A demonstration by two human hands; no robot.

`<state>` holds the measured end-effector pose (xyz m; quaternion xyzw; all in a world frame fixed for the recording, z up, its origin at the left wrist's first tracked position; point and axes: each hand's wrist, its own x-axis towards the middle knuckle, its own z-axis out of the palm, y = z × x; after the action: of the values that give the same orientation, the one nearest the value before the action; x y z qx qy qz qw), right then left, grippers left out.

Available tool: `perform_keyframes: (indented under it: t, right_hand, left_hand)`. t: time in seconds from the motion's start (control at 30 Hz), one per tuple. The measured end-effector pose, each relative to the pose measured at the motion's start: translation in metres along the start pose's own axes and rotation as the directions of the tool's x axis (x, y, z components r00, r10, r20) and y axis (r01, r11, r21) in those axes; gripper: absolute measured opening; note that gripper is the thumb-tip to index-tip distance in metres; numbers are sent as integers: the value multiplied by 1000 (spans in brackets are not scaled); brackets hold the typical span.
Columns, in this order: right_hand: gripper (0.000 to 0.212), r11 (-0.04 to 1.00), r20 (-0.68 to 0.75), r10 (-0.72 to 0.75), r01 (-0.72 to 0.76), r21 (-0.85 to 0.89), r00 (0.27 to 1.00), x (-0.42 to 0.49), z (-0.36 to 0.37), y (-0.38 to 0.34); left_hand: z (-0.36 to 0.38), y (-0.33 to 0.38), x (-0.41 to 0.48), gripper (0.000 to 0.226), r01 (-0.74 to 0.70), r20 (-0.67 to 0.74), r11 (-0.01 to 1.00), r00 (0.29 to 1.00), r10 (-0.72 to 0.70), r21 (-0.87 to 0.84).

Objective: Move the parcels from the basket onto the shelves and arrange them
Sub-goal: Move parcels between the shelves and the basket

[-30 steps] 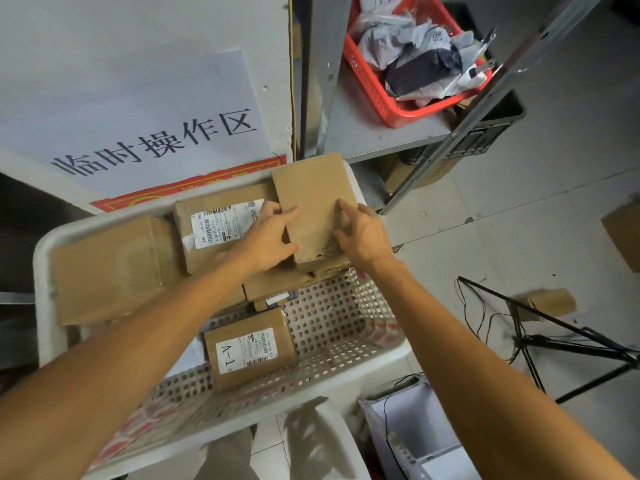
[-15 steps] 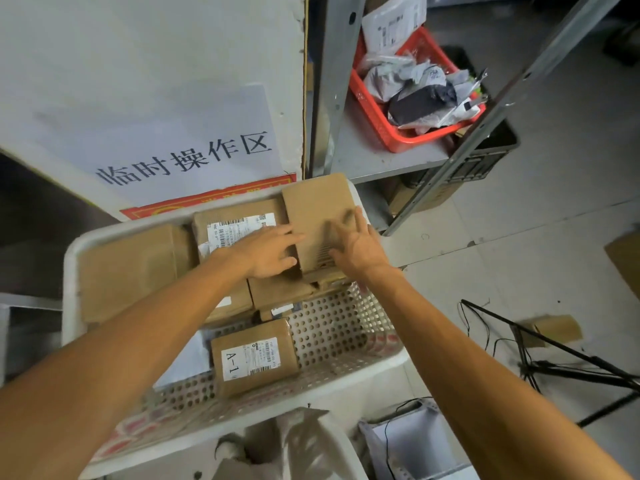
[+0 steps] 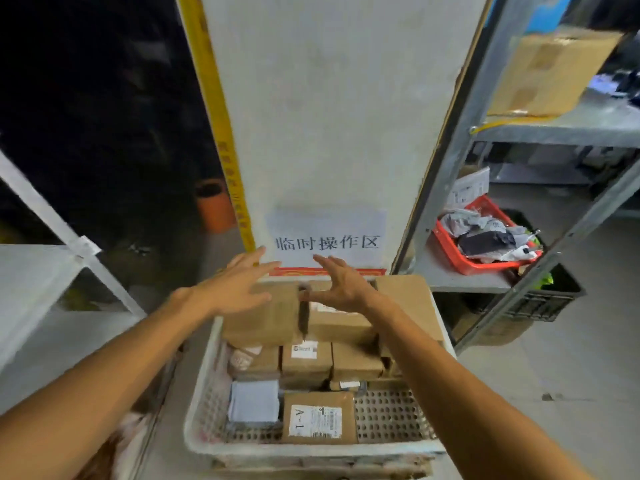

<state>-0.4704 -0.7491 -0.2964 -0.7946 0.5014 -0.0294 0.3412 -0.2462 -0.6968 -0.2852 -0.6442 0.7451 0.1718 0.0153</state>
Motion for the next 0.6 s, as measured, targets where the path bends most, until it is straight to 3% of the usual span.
perform_keyframes:
  t: [0.17,0.27,0.43,0.6]
  right_hand:
    - [76,958,21,-288,288,-11,958,16,-5,-115]
    - [81,885,77,-464,466,-10,882,25,1,-190]
    - [87,731,159,-679,679,61,717,27,17,-302]
    - [79,548,268,-828,810,208,492,8,39,-390]
  left_hand:
    - [-70,-51,-107,89,218,-114,967,966,-233,-129]
    - [-106,-74,-172,91,338,-212,922,902,-375,-191]
    - [-145,-107,-281,84,513,-316,807,745,-588,-293]
    - [-152,-104,-381,75,650,-416,656,512,-751,-384]
